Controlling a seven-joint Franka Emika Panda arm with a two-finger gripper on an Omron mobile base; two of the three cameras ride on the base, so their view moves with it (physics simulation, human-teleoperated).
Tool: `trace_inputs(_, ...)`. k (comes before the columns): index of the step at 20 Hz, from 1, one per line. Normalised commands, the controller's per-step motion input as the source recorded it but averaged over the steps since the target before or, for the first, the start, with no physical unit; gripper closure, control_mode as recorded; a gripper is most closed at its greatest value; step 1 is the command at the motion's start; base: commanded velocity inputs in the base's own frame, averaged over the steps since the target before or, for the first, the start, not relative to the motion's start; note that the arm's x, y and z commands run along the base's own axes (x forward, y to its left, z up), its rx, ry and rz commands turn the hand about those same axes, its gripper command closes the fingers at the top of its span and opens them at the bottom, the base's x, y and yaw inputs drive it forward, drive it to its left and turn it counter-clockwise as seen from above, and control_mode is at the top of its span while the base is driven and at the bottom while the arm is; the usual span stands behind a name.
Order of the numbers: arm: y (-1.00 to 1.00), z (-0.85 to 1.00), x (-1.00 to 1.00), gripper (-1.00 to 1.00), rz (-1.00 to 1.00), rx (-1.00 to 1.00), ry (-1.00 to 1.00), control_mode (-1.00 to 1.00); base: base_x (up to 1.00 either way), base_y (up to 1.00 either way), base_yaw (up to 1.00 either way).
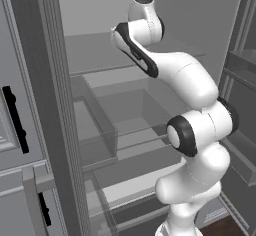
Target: Place one cucumber and one chicken drumstick in each tupperware on the nearby counter, to pack two identical lunches.
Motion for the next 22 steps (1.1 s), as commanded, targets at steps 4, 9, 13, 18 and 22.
trace_inputs(4,-0.12,0.00,-0.04,-1.00,0.00,0.00,0.00,-1.00,0.00,0.00,0.00)
trace_inputs(9,-0.27,-0.28,-0.26,-1.00,0.00,0.00,-0.02,-1.00,0.00,0.00,0.00)
trace_inputs(13,-0.11,-0.59,0.01,-1.00,0.00,0.00,-0.07,-1.00,0.00,0.00,0.00)
trace_inputs(18,0.00,-0.33,0.20,-1.00,0.00,0.00,-0.07,-1.00,0.00,0.00,0.00)
trace_inputs(22,0.00,-0.39,0.00,-1.00,0.00,0.00,0.00,-1.00,0.00,0.00,0.00)
